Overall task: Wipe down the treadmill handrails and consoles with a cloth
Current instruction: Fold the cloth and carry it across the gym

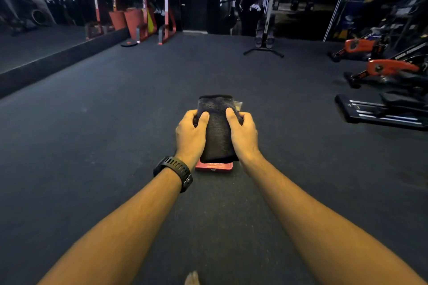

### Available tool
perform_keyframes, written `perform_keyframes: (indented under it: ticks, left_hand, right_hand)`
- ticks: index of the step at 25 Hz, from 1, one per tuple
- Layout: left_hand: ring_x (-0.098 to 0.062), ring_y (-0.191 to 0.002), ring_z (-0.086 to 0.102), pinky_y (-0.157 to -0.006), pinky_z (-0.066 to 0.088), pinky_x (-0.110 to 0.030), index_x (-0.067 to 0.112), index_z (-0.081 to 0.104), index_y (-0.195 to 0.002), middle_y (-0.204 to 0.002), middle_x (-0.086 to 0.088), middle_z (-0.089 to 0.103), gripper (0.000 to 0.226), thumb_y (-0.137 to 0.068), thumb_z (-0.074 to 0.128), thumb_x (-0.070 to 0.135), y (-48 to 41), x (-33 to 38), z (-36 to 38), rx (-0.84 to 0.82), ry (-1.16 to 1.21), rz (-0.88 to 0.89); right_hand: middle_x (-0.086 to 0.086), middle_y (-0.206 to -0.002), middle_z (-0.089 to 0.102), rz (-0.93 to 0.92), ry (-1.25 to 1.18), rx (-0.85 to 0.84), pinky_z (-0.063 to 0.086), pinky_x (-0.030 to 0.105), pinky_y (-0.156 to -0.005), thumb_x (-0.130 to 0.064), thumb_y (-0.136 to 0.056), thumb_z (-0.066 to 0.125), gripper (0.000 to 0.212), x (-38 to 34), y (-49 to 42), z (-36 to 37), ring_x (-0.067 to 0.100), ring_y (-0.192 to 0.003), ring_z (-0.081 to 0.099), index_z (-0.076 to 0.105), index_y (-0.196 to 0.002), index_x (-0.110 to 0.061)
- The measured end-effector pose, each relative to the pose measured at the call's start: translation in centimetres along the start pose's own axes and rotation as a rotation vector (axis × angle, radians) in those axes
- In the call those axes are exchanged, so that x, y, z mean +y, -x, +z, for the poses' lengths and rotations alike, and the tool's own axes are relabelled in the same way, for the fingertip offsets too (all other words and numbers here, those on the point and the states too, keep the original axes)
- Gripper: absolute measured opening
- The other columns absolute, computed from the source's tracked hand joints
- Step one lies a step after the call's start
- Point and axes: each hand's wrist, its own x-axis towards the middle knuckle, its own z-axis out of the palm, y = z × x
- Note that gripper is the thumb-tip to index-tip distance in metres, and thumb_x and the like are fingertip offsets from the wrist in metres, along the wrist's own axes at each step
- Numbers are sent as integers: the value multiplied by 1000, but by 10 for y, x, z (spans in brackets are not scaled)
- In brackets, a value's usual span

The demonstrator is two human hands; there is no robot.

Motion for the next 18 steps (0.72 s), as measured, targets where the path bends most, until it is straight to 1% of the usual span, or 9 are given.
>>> perform_keyframes:
  ticks: [3,7,10,11,13,15,18]
  left_hand:
    - [-11,-99,63,-86,58,-42,21,61,-118,-107,6,66,31,-99,51,43,-90,-44,29,-3,-18,-18]
    - [-11,-98,64,-86,57,-44,21,62,-116,-105,6,66,29,-99,52,42,-211,-107,65,-22,-15,-50]
    - [-11,-95,64,-86,56,-43,21,62,-113,-102,6,66,25,-99,52,39,-300,-153,85,-74,-60,-114]
    - [-12,-96,63,-87,55,-44,19,63,-114,-102,5,67,26,-99,52,38,-326,-168,92,-81,-80,-144]
    - [-14,-97,63,-89,54,-44,18,63,-114,-103,4,67,27,-99,52,38,-372,-200,108,-81,-105,-214]
    - [-13,-99,63,-89,54,-42,18,63,-117,-106,3,67,28,-100,51,38,-404,-231,122,-104,-118,-279]
    - [-13,-97,62,-88,54,-38,18,63,-117,-105,3,67,28,-100,52,36,-457,-294,151,-149,-173,-360]
  right_hand:
    - [-8,-104,61,37,10,-12,56,44,-90,-58,-96,51,39,26,-90,33,14,-101,62,54,-113,-24]
    - [-9,-103,62,51,30,22,55,45,-91,-57,-95,54,37,65,-212,87,12,-99,62,56,-110,-23]
    - [-8,-102,64,154,56,56,55,45,-90,-58,-94,54,37,97,-299,133,13,-98,63,57,-108,-23]
    - [-8,-101,64,192,67,54,55,43,-88,-58,-94,54,38,108,-324,146,13,-97,63,57,-108,-23]
    - [-9,-100,63,264,85,45,53,34,-80,-58,-95,53,39,130,-369,169,10,-94,62,57,-110,-22]
    - [-11,-99,63,319,100,28,52,30,-77,-58,-94,54,38,154,-405,186,6,-91,61,58,-109,-23]
    - [-11,-96,62,385,151,31,46,23,-69,-56,-95,56,37,213,-472,213,4,-87,60,59,-107,-20]
